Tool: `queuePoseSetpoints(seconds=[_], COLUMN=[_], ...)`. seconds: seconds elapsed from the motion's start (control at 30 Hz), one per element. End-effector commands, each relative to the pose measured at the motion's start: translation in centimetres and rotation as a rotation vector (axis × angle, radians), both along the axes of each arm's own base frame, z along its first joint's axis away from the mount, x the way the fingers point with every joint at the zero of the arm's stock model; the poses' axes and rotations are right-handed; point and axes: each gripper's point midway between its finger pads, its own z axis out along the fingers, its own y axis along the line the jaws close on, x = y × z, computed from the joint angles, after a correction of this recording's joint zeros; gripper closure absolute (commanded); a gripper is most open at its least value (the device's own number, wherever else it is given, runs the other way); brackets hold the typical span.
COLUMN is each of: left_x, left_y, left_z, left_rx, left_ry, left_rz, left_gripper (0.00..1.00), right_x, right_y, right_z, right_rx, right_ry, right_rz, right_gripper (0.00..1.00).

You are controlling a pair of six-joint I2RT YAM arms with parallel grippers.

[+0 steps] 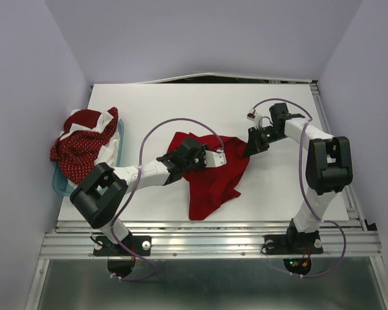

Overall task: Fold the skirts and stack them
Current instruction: Flatten the skirt out

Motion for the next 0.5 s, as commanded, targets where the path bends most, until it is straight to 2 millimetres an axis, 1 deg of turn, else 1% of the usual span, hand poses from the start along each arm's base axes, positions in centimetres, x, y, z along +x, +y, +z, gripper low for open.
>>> queuePoseSetpoints(seconds=[0.0,0.07,0.17,0.37,0.4,0.47], left_x=[0.1,0.2,0.5,0.6,0.7,1.1], left_y=[-0.6,-0.7,-0.8,-0.9,-0.8,-0.8], left_z=[-0.7,-0.9,-1.8,-2.7,-2.6,-2.2], left_rx=[-0.001,0.006,0.025,0.057,0.057,0.043], left_ry=[0.003,0.001,0.002,-0.002,-0.006,-0.012], left_rz=[-0.018,-0.019,-0.019,-0.032,-0.028,-0.011], left_gripper=[0.49,0.48,0.46,0.44,0.45,0.51], right_x=[0.4,0.4,0.4,0.4,0.4,0.4], right_y=[0.2,0.2,0.2,0.1,0.1,0.1], right_z=[0.7,0.6,0.6,0.5,0.5,0.5], right_rx=[0.019,0.019,0.017,0.012,0.012,0.009], right_ry=[-0.015,-0.013,-0.013,-0.016,-0.014,-0.019], right_rz=[0.016,0.017,0.017,0.02,0.019,0.02], right_gripper=[0.99,0.99,0.99,0.99,0.99,0.99])
